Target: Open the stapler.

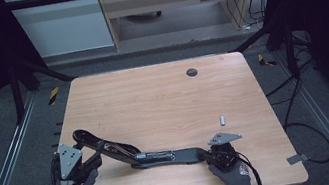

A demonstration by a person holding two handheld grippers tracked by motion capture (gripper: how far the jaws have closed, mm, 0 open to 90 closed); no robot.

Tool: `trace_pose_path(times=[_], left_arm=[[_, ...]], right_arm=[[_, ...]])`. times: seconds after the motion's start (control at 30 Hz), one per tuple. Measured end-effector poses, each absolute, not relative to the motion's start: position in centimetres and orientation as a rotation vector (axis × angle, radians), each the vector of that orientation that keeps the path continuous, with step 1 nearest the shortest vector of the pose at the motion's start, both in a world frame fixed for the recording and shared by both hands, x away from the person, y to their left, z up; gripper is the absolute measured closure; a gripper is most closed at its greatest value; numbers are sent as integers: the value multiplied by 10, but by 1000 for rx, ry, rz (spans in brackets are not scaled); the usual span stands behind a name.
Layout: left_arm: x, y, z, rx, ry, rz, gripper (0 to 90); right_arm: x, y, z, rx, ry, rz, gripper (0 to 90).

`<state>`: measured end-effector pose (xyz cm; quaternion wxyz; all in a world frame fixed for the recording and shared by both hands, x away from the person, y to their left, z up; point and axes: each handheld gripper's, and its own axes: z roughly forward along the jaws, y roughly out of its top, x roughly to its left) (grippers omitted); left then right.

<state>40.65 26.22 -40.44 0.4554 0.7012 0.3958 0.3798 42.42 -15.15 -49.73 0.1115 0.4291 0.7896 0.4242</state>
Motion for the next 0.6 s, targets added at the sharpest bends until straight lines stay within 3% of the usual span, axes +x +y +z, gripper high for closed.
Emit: trace_pose_path(times=[0.6], left_arm=[[392,270,-408,1765,985,959,271]], right_arm=[[425,-152,-496,1246,2332,1238,835]])
